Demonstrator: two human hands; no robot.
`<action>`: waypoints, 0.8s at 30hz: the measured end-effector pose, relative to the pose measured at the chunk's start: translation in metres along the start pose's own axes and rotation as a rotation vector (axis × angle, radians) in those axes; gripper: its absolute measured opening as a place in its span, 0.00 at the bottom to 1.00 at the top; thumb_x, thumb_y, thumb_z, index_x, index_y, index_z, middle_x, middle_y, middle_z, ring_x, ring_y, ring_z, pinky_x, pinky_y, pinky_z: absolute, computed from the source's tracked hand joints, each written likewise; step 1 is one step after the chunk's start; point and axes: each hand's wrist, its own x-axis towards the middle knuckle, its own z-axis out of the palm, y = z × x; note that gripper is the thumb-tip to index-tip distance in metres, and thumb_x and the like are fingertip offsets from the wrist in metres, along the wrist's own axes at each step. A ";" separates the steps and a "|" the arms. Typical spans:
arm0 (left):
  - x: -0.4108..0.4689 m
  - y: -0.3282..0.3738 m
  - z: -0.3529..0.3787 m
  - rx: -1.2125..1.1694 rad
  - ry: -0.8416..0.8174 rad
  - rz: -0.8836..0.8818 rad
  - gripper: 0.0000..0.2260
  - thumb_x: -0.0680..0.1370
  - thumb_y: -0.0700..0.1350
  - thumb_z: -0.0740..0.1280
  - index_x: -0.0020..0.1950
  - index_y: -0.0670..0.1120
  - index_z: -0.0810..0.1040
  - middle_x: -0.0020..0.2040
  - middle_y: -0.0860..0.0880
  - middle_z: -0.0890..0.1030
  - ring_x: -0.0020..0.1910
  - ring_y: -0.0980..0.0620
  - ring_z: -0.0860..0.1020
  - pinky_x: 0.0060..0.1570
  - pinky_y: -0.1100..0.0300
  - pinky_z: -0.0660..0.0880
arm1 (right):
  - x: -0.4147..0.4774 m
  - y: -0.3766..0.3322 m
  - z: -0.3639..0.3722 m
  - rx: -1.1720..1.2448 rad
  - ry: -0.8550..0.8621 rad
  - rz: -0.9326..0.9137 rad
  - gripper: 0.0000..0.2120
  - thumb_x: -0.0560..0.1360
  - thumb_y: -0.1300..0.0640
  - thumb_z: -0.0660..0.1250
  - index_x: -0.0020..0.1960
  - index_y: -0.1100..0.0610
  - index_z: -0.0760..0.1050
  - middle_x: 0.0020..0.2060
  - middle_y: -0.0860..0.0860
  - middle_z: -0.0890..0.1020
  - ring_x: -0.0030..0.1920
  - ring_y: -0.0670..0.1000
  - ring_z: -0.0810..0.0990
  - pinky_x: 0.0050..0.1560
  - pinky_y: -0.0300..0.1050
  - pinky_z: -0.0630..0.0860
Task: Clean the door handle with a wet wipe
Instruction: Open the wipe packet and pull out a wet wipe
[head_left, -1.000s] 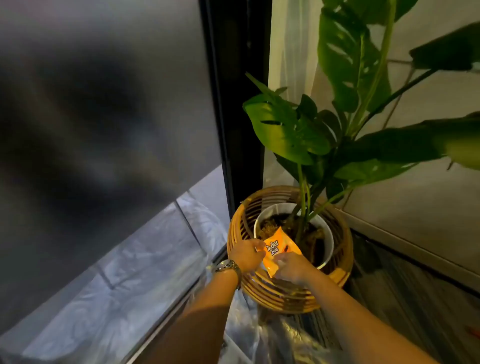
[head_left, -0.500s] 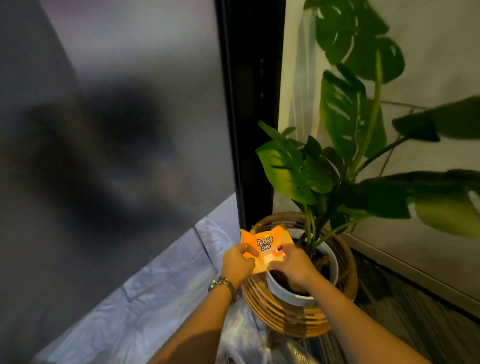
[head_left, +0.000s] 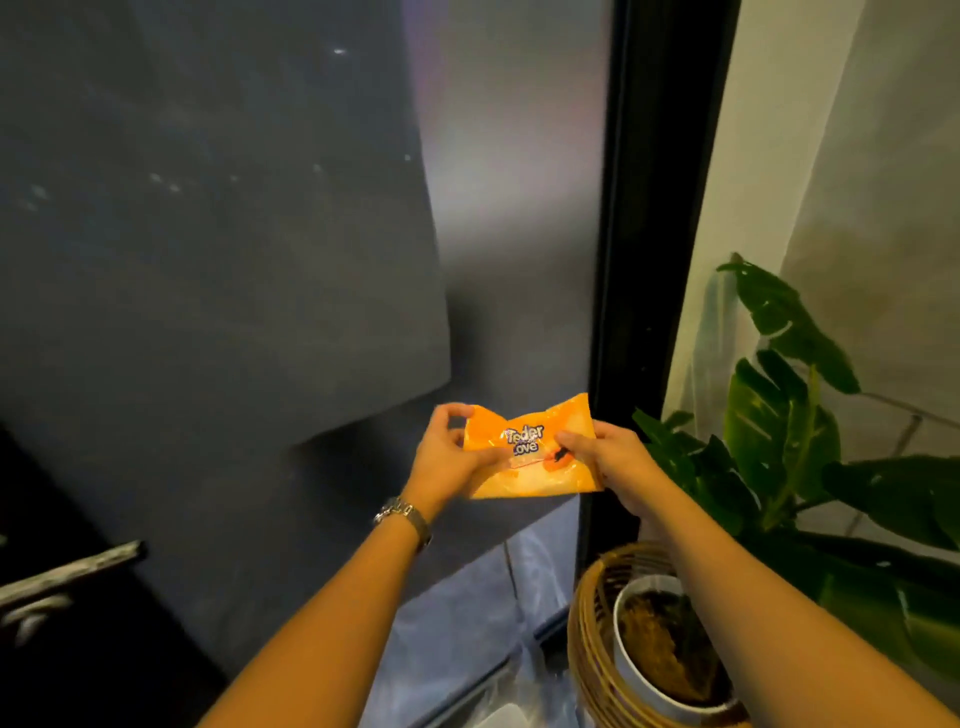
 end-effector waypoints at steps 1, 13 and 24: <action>-0.004 0.009 -0.014 -0.064 0.044 -0.015 0.28 0.64 0.40 0.77 0.57 0.51 0.68 0.49 0.46 0.80 0.47 0.45 0.81 0.47 0.47 0.80 | -0.003 -0.014 0.011 -0.004 -0.033 -0.031 0.10 0.72 0.58 0.71 0.51 0.60 0.79 0.46 0.59 0.83 0.43 0.56 0.82 0.44 0.49 0.80; -0.062 0.059 -0.136 -0.144 0.397 -0.042 0.15 0.77 0.50 0.63 0.53 0.39 0.78 0.51 0.40 0.81 0.45 0.45 0.81 0.48 0.48 0.79 | -0.038 -0.112 0.145 -0.189 0.111 -0.563 0.23 0.65 0.61 0.76 0.59 0.56 0.74 0.52 0.50 0.74 0.53 0.50 0.75 0.48 0.42 0.72; -0.091 0.062 -0.164 -0.053 0.670 0.153 0.19 0.76 0.52 0.64 0.27 0.45 0.75 0.29 0.43 0.72 0.29 0.54 0.67 0.31 0.62 0.65 | -0.083 -0.114 0.231 -0.173 -0.228 -0.779 0.13 0.74 0.51 0.69 0.53 0.57 0.82 0.49 0.53 0.82 0.47 0.48 0.79 0.48 0.41 0.79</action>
